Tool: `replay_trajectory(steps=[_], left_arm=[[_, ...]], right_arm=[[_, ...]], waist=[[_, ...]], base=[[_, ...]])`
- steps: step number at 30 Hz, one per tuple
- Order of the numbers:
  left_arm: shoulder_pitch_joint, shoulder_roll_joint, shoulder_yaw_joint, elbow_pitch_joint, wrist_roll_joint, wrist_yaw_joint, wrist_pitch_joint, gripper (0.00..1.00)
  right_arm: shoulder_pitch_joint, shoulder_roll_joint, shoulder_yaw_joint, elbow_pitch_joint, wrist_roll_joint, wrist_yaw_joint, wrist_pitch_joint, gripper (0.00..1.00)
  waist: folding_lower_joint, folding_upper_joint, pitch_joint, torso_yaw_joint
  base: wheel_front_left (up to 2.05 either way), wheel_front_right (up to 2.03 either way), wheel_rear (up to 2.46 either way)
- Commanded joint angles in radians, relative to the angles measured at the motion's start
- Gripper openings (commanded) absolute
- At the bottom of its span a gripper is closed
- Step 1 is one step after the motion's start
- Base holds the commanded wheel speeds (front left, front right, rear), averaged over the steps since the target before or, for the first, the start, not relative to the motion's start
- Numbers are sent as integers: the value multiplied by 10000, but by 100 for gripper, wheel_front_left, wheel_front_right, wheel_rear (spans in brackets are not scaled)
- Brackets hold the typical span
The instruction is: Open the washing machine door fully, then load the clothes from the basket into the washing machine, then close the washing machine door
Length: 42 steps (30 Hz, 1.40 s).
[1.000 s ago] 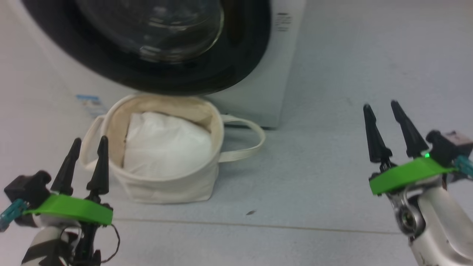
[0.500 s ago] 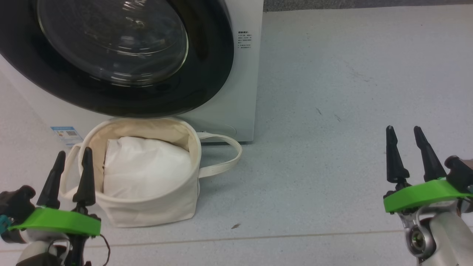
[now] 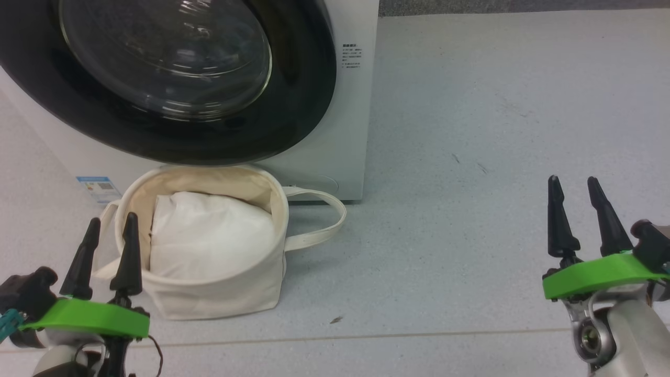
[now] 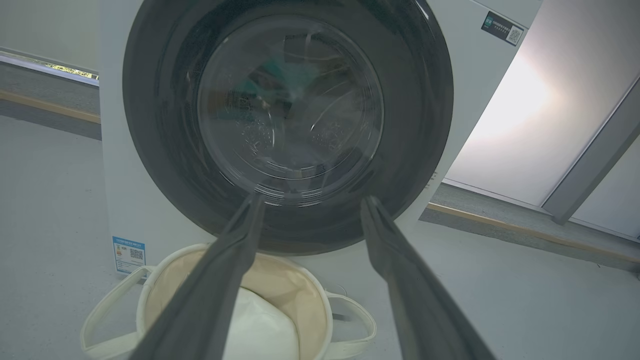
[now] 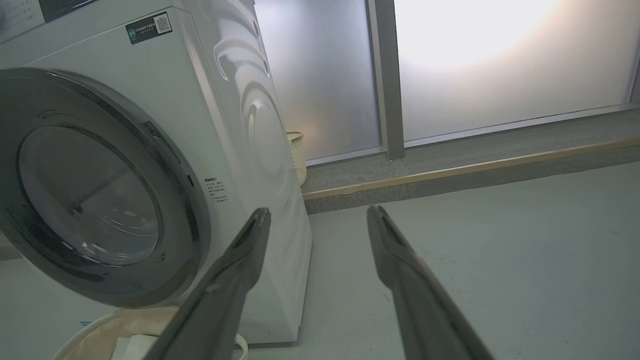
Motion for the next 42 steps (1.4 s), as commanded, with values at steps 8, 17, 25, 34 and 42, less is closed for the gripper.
replay_trajectory(steps=[8,17,25,34,42], left_arm=[[-274,196,472,-245,253,-58,-120,100],[-264,142,453,-51,187,-58,-120,100],[-195,126,420,39,141,-58,-120,100],[19,-133,-59,592,91,2,1,0],[246,-396,-53,939,-257,15,166,0]], right_arm=[[-193,-69,216,-362,-65,-2,-49,100],[-166,-73,241,-318,-47,-2,-49,100],[-102,-61,284,-280,-11,-2,-49,100],[4,14,107,15,-26,0,2,0],[231,203,116,412,357,0,126,0]], waist=[[0,0,44,16],[0,0,-22,20],[0,0,-84,30],[0,0,-38,80],[6,0,-62,81]], base=[[0,0,0],[0,0,0],[0,0,0],[0,0,0],[0,0,0]])
